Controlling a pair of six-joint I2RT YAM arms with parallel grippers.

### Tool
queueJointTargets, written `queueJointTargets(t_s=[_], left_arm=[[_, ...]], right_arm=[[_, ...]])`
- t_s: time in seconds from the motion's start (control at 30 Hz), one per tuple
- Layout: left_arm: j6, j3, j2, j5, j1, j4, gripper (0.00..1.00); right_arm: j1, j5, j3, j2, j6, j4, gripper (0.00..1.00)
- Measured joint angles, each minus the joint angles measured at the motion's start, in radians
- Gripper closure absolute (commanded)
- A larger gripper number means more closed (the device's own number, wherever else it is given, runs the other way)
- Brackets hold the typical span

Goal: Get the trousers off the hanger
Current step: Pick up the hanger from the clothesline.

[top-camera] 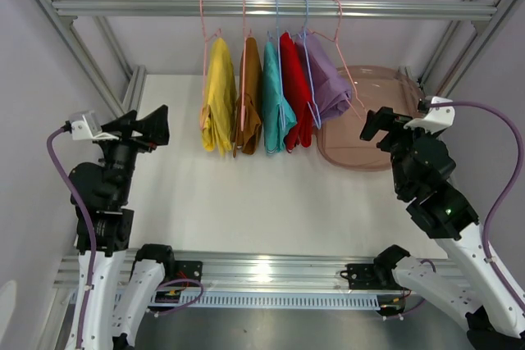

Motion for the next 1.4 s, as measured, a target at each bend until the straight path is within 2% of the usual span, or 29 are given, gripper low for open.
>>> queueJointTargets(t_s=[0.4,0.53,0.73,0.83,0.97,1.07,1.3,1.4], left_arm=[[-0.020,0.003,0.003,0.004,0.000,-0.015,0.00],[-0.049,-0.004,0.003,0.014,0.001,0.002,0.01],[-0.107,-0.026,0.046,0.098,0.018,0.064,0.01],[-0.124,-0.031,0.094,0.174,0.032,0.101,0.01],[-0.132,-0.025,0.174,0.290,0.035,0.133,0.01],[-0.130,0.029,0.269,0.382,0.036,0.129,0.01],[-0.106,0.294,0.529,0.546,0.046,0.066,0.00],[-0.106,0.410,0.644,0.619,0.066,0.049,0.05]], right_arm=[[0.000,-0.064,-0.048,-0.127,-0.024,0.105,0.00],[0.001,-0.063,0.026,-0.057,-0.039,0.101,0.01],[-0.002,-0.102,0.159,0.079,-0.061,0.065,0.01],[-0.007,-0.158,0.140,0.060,-0.048,0.028,0.01],[-0.015,-0.256,0.035,-0.044,-0.005,0.010,0.01],[-0.016,-0.326,-0.031,-0.117,0.030,-0.010,0.00],[-0.018,-0.487,-0.170,-0.233,0.090,0.013,0.01],[-0.018,-0.526,-0.218,-0.268,0.098,0.014,0.00]])
